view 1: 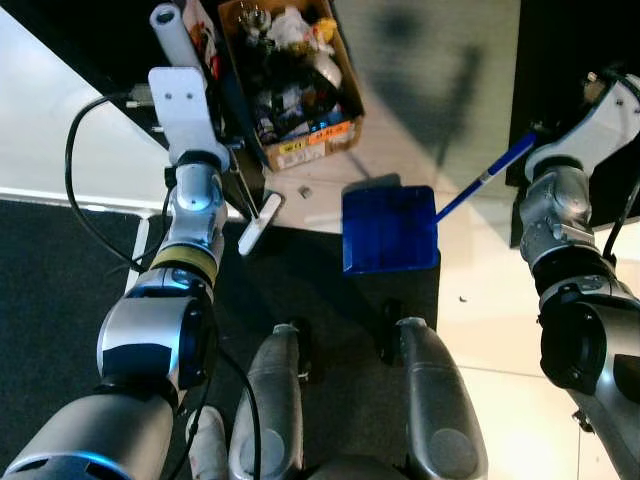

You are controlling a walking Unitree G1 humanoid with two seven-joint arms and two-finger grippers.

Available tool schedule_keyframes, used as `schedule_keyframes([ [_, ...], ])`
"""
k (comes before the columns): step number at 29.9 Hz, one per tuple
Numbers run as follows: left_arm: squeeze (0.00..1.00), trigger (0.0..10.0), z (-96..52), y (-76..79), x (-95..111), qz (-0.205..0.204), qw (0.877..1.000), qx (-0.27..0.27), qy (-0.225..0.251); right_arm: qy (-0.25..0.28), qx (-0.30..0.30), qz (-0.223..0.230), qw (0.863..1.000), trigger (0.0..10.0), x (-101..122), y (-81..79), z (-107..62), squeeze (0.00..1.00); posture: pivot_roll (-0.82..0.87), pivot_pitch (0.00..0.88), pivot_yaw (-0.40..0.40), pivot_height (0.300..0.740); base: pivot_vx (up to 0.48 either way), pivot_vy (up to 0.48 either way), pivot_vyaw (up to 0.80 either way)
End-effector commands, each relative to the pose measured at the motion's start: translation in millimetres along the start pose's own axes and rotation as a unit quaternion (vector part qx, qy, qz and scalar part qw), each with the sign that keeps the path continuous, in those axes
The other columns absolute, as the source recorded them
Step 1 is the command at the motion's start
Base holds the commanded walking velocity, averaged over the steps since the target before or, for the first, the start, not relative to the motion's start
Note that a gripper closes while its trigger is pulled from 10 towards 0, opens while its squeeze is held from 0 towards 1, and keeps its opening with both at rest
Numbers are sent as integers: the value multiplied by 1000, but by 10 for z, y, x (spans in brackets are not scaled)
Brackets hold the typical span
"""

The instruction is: Sweep floor

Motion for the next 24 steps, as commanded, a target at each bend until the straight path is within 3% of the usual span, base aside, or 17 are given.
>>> schedule_keyframes([
  [1,0,10000,-120,128,-302,3,998,-19,-54,-54,-12,-19,998,10000,-301,4,-89,0,-91,573,52,740,0,0,0],
  [6,0,10000,-107,190,-294,2,998,-23,-56,-55,-16,-32,998,10000,-257,-47,-66,0,-91,577,53,740,0,0,0],
  [12,0,10000,-60,211,-210,-3,999,-26,-44,-34,-28,-52,998,10000,10,-256,13,0,-87,580,42,740,0,0,0],
  [15,0,10000,-47,180,-186,0,999,-25,-41,-24,-22,-57,998,10000,109,-401,22,0,-86,578,38,740,0,0,0],
  [17,0,10000,-46,177,-186,0,999,-25,-40,-24,-22,-57,998,10000,113,-407,22,0,-86,578,38,740,0,0,0],
  [20,0,10000,-43,124,-182,10,999,-22,-40,-9,-2,-74,997,10000,210,-578,18,0,-91,580,31,740,0,0,0],
  [24,0,10000,-44,101,-187,14,999,-22,-41,-1,4,-81,997,10000,272,-663,16,0,-91,584,29,740,0,0,0],
])
Point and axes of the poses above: a point about 5 cm out from each wrist's last joint towards the gripper, its own z axis pointing out of the wrist towards the gripper, its own x axis along the axis of the wrist's last joint, y = z × x, the point moved 6 cm from there along z, pointing out of the wrist towards the gripper, and after that the axes turned 8 degrees about -z, right-handed, at the moved point
